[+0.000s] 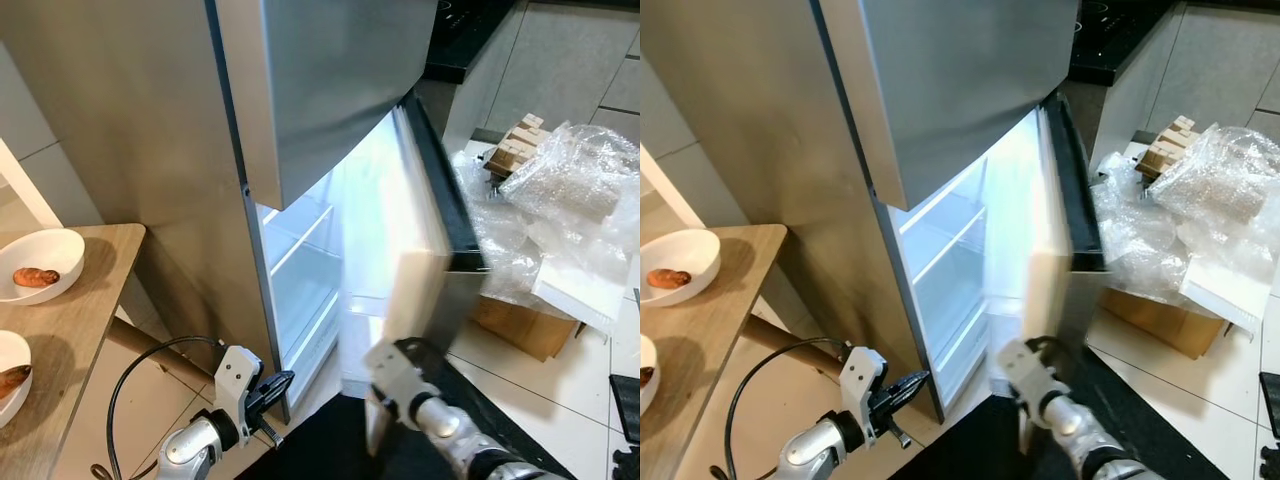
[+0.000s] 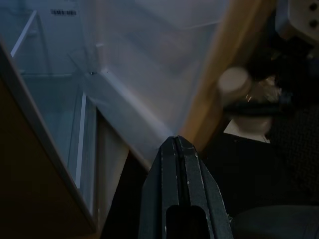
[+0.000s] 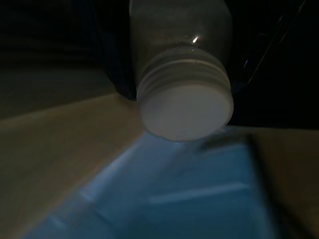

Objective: Restocking fridge

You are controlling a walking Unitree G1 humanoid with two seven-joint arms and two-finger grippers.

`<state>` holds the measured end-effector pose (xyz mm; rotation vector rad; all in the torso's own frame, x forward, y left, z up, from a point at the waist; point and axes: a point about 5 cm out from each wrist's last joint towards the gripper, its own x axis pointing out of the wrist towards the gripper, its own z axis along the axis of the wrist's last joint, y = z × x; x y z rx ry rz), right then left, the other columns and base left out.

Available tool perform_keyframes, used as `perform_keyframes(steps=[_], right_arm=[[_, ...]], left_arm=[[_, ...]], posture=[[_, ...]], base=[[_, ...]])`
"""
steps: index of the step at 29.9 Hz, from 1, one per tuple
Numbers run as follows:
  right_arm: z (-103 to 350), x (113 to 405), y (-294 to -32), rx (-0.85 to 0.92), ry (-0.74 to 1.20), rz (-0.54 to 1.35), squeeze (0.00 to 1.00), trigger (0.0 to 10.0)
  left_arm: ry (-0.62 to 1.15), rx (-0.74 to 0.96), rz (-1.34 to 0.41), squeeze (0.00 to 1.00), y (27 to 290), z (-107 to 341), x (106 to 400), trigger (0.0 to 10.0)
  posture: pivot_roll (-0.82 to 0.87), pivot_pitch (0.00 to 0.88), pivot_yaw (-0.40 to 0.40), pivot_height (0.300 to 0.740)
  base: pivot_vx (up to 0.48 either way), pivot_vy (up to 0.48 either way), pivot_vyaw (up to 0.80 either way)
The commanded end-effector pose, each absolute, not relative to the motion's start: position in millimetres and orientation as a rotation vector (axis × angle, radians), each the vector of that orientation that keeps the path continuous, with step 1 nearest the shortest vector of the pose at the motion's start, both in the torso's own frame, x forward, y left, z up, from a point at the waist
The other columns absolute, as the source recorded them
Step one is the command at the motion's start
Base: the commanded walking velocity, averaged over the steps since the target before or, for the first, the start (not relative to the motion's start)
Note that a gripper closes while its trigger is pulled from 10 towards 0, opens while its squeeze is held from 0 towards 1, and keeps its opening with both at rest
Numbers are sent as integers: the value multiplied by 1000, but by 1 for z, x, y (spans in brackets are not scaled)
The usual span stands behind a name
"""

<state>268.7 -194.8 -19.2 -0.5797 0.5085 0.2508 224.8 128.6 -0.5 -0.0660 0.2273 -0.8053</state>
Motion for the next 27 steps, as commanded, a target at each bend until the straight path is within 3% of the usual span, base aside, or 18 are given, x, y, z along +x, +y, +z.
perform_keyframes(steps=[1, 10, 21, 27], right_arm=[[-3, 279, -220, -595, 446, 90, 0, 10000], [-17, 253, -247, -591, 528, -5, 0, 10000], [-33, 242, -220, -577, 539, 72, 0, 10000], [-33, 242, -219, -571, 537, 73, 0, 10000]], left_arm=[[248, -53, -812, 0, 133, -3, 222, 10000], [254, -48, -809, 0, 134, -2, 223, 10000], [264, -45, -806, 0, 132, -3, 225, 10000], [263, -46, -803, 0, 131, -2, 227, 10000]], posture=[[-143, 66, 12, 740], [-147, 57, 17, 740], [-154, 50, 27, 740], [-156, 47, 29, 740]], base=[[0, 0, 0], [0, 0, 0], [0, 0, 0], [0, 0, 0]])
